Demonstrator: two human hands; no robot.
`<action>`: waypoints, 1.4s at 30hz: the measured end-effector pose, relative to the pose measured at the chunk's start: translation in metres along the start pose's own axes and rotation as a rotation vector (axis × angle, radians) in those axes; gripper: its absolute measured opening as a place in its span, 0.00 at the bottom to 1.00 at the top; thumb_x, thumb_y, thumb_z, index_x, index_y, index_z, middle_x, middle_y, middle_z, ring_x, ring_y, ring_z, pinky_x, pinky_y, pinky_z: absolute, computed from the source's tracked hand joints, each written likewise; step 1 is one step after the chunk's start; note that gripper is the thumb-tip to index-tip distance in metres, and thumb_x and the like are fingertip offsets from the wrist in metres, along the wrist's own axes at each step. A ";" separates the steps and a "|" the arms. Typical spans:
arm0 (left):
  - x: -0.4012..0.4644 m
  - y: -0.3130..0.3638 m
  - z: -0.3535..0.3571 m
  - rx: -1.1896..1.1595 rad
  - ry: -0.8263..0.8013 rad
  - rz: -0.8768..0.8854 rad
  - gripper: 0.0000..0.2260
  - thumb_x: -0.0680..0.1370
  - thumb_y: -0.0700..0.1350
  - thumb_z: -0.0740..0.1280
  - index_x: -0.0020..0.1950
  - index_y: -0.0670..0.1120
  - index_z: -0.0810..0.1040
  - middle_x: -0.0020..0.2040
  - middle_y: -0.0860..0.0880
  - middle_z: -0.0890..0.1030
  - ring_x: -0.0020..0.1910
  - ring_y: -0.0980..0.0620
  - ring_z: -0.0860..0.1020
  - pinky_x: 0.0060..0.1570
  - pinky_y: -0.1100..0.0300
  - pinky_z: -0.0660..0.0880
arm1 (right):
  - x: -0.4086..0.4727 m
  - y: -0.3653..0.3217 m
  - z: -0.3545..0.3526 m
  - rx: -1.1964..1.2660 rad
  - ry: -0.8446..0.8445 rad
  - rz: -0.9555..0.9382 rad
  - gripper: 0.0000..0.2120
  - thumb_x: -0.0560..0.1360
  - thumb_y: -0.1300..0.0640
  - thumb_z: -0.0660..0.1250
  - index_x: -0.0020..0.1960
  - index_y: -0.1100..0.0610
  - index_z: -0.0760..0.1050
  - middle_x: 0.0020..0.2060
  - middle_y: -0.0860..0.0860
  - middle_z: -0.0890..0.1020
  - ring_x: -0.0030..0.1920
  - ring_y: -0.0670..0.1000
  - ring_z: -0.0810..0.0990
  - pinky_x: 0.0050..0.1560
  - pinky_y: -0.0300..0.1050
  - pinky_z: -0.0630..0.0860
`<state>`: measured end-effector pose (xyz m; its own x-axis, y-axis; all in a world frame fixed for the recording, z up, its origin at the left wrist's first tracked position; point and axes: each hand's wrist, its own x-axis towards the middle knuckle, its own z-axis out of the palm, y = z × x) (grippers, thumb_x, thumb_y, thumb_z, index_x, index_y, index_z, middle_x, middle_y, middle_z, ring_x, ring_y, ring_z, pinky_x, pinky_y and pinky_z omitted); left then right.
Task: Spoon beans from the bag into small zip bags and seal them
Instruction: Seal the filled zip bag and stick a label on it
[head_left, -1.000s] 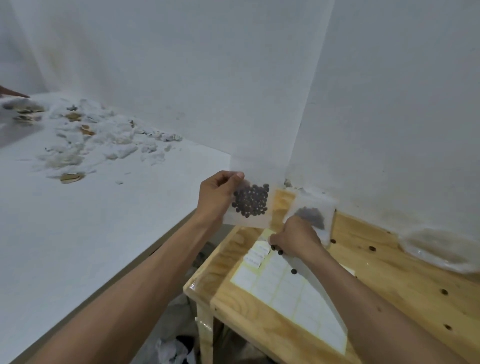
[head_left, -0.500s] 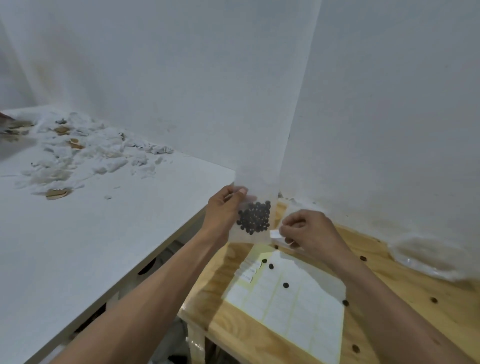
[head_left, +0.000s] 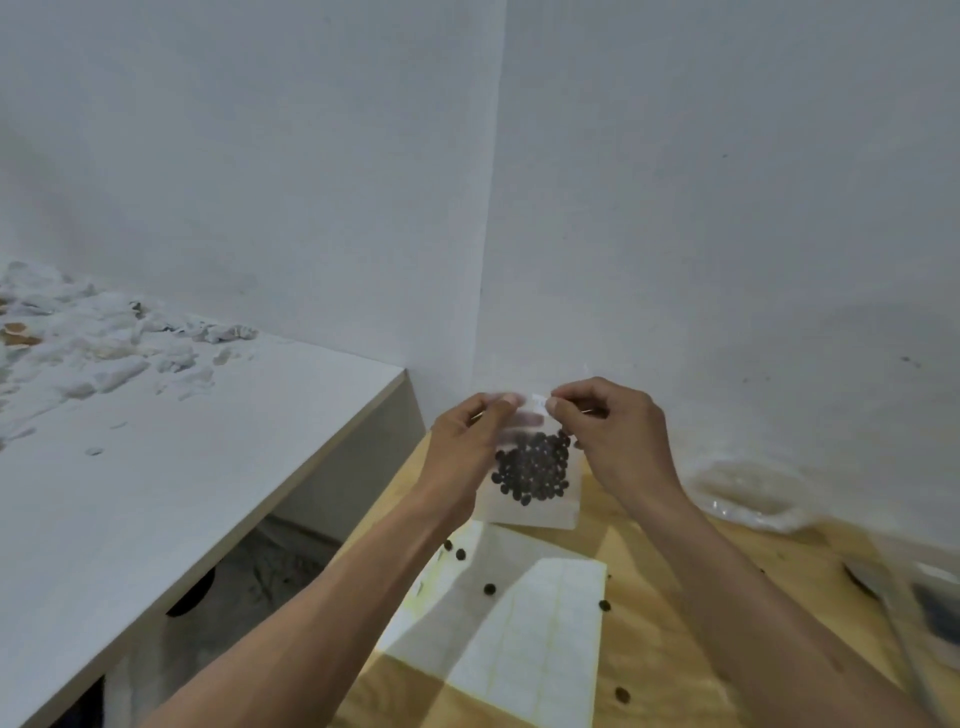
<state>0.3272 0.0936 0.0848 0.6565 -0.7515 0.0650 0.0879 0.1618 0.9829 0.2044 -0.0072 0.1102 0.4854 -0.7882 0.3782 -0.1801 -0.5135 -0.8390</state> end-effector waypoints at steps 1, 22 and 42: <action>0.000 0.001 0.003 0.000 -0.001 0.002 0.10 0.82 0.49 0.67 0.56 0.44 0.82 0.48 0.48 0.88 0.49 0.48 0.86 0.60 0.43 0.77 | 0.000 0.000 -0.001 -0.012 0.004 -0.009 0.01 0.75 0.55 0.75 0.47 0.51 0.86 0.38 0.42 0.86 0.40 0.42 0.84 0.48 0.47 0.83; -0.004 0.002 0.035 0.002 0.008 -0.003 0.08 0.79 0.45 0.72 0.52 0.40 0.84 0.46 0.48 0.88 0.48 0.52 0.86 0.63 0.47 0.76 | -0.006 0.015 -0.021 -0.145 0.216 -0.010 0.25 0.71 0.42 0.76 0.64 0.49 0.74 0.55 0.43 0.76 0.50 0.44 0.77 0.51 0.42 0.75; -0.005 -0.006 0.066 -0.001 -0.030 0.108 0.06 0.77 0.41 0.74 0.46 0.39 0.87 0.41 0.41 0.86 0.41 0.46 0.84 0.51 0.57 0.81 | -0.003 0.026 -0.045 0.356 0.033 0.243 0.08 0.73 0.52 0.77 0.37 0.54 0.85 0.32 0.41 0.84 0.35 0.41 0.79 0.44 0.39 0.73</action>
<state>0.2739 0.0536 0.0897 0.6395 -0.7484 0.1760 0.0187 0.2440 0.9696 0.1599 -0.0330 0.1046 0.4369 -0.8851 0.1604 0.0237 -0.1669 -0.9857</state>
